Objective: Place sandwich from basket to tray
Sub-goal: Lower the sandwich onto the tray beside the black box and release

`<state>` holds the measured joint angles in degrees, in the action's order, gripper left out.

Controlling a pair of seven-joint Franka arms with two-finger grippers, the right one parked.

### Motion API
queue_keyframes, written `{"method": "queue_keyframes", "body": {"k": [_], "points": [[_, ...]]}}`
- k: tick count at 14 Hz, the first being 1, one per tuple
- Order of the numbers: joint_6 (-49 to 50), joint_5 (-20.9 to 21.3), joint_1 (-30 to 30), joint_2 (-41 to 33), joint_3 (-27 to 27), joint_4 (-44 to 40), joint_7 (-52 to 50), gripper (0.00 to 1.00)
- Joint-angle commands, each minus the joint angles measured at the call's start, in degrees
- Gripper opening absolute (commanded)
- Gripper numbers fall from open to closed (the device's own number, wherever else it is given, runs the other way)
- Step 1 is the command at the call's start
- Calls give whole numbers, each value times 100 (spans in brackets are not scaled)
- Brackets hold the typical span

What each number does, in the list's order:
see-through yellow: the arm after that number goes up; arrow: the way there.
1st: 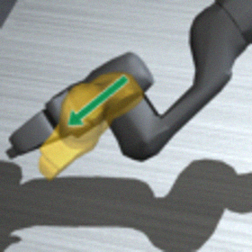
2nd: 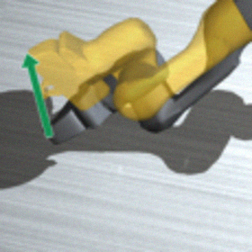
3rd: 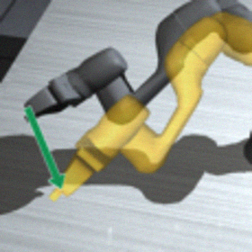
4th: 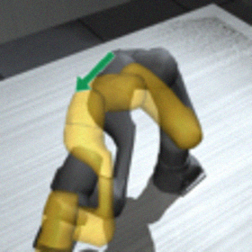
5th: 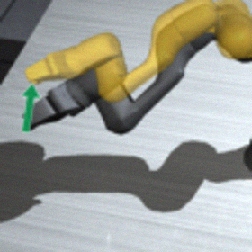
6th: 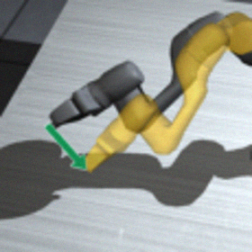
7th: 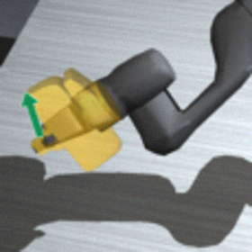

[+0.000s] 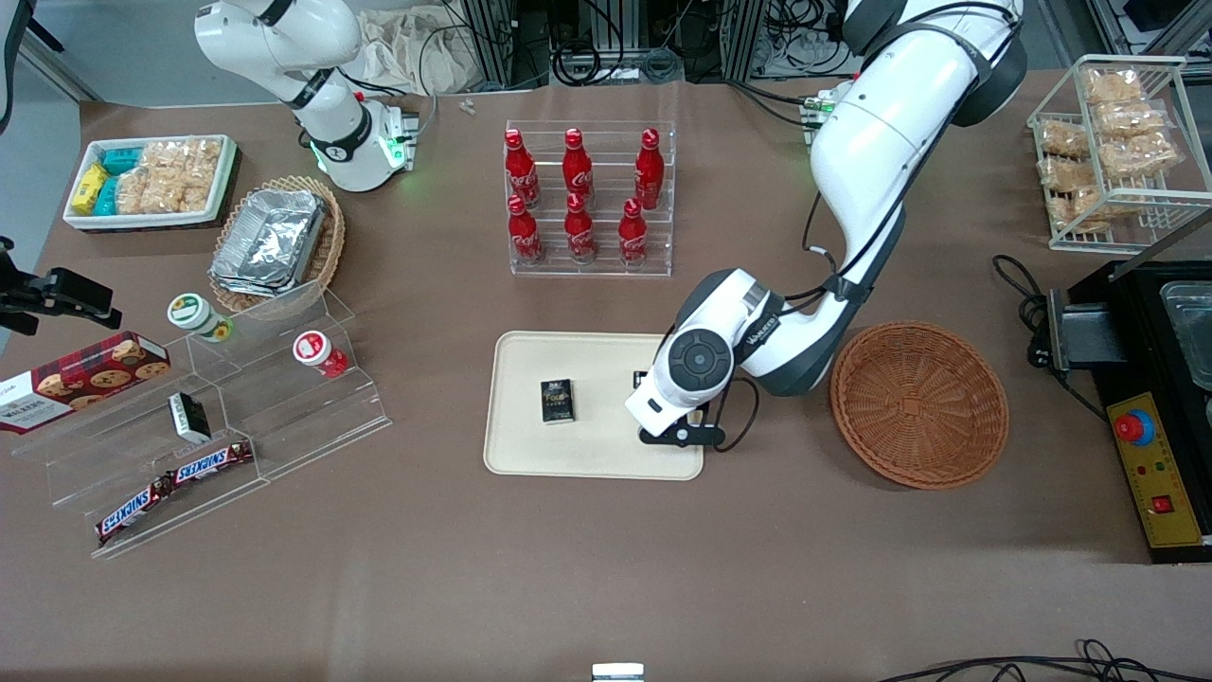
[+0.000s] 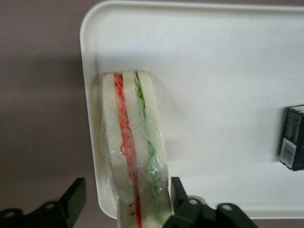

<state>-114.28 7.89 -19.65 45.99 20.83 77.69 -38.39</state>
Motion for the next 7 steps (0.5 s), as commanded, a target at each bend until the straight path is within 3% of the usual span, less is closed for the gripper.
{"method": "queue_keyframes", "body": {"k": [1,4,7], "points": [[291,64,293,-493,-18,-43,-89,99],[1168,-15,1093,-1239,9,9,190,99],[1487,-331,1875,-2011,18,393,1183,99]]}}
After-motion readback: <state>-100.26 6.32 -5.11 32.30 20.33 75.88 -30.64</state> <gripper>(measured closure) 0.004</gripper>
